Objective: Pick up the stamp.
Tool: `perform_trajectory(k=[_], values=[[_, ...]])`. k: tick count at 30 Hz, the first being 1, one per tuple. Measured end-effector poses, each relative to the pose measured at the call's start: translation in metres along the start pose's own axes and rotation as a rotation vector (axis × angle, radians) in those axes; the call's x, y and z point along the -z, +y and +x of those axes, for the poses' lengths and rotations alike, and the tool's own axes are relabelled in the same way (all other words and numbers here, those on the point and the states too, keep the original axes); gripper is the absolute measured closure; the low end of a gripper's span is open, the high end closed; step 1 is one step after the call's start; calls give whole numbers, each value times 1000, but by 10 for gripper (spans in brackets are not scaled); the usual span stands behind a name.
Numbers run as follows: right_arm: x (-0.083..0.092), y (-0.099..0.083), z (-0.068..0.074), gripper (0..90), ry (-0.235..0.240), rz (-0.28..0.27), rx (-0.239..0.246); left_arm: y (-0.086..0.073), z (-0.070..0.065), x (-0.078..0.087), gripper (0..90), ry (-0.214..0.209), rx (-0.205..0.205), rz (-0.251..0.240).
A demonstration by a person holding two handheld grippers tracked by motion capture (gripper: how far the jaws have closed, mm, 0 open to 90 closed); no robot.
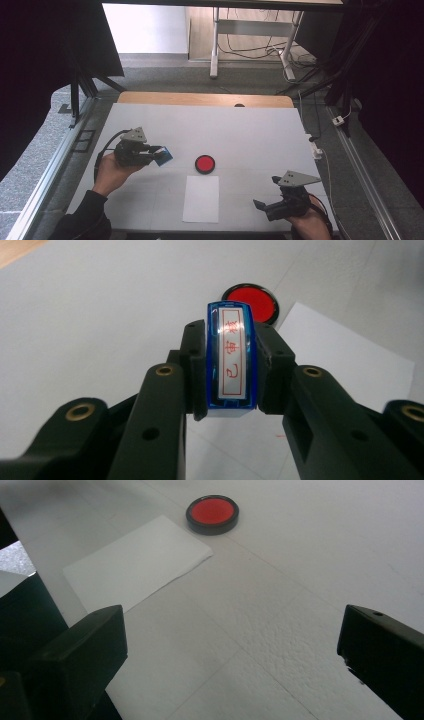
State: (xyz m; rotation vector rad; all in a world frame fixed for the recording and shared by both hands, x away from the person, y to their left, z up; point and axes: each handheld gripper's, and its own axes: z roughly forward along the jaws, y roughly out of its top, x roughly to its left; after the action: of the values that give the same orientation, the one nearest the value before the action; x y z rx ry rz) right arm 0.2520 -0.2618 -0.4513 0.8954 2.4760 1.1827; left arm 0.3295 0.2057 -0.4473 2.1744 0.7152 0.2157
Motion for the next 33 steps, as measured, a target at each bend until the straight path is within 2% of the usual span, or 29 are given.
perform_trajectory(k=[8, 10, 16, 24, 33], values=[[-9, 9, 5, 0, 43, -27, 49, 9, -10, -3, 702, -28, -25, -5], [-12, 13, 5, 0, 58, -35, 47, 11, -13, -4, 702, -34, -31, -9], [-17, 17, 4, 0, 63, -39, 38, 18, -19, -7, 702, -62, -40, -23], [-26, 24, 6, 0, 82, -45, 19, 25, -26, -12, 702, -83, -63, -17], [-42, 37, 11, 0, 88, -39, 49, 31, -31, -18, 701, -96, -76, -16]])
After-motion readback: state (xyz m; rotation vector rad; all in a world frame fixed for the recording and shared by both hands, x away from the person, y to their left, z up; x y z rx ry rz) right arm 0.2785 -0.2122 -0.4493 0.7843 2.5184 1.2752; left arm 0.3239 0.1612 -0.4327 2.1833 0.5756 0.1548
